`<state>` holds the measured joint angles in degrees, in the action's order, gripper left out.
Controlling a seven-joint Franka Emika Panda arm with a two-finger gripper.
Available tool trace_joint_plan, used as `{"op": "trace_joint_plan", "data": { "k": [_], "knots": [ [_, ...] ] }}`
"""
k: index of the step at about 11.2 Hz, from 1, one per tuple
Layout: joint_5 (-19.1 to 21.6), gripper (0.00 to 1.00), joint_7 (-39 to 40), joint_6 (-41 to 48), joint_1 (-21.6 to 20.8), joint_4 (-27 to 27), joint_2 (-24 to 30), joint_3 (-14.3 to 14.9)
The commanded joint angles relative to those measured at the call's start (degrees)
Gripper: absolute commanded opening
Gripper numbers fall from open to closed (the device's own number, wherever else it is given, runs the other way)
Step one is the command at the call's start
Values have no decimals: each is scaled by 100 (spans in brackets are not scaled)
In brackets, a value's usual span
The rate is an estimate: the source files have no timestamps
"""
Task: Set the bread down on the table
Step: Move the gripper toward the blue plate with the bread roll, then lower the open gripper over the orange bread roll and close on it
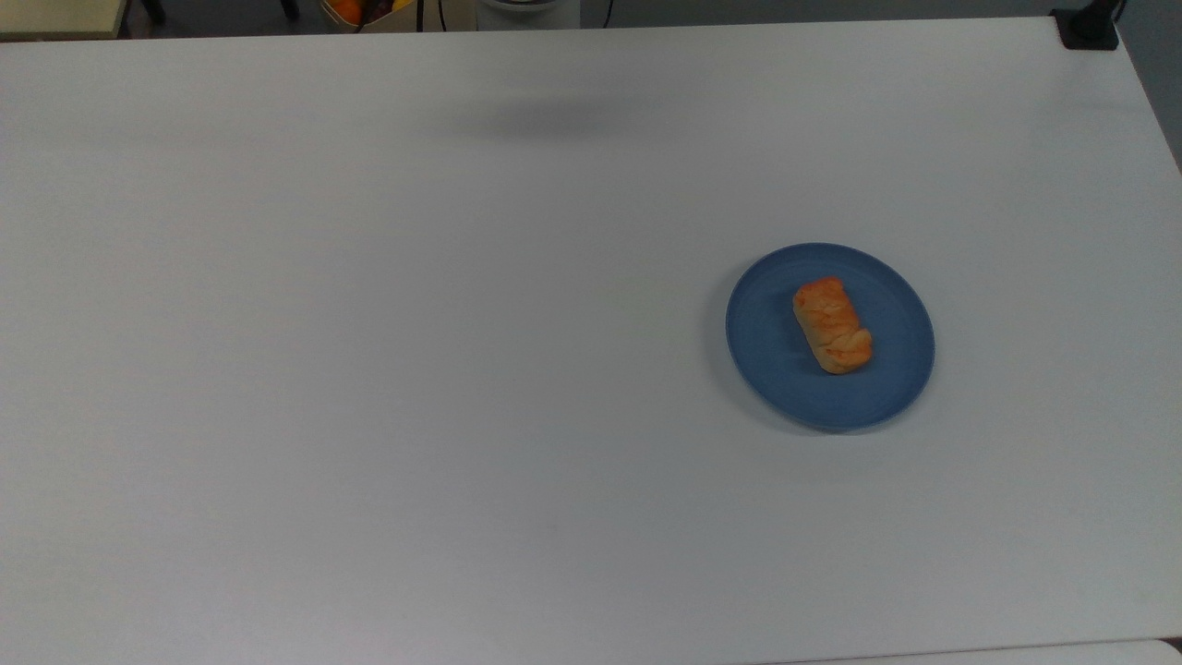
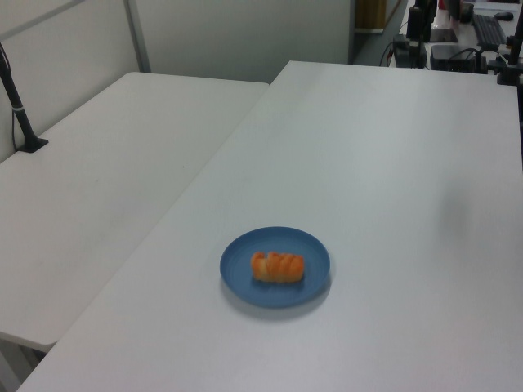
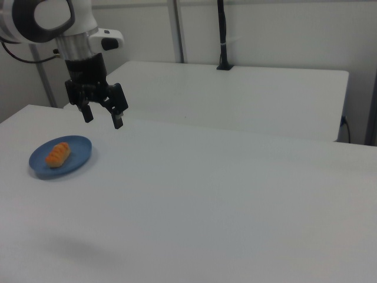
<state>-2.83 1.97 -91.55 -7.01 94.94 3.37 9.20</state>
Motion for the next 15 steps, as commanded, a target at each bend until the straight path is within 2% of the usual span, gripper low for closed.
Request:
{"op": "trace_joint_plan", "data": {
  "k": [1, 5, 10, 13, 15],
  "knots": [
    [64, 100, 67, 111, -11, -202, -64, 21],
    [107, 100, -21, 32, -134, -247, -258, -76],
    [-7, 100, -381, -30, -1265, -406, -495, -146],
    [-7, 100, -1021, -574, -2039, -406, -819, -155],
    [19, 100, -1120, -916, -2470, -406, -1074, -155]
  ]
}}
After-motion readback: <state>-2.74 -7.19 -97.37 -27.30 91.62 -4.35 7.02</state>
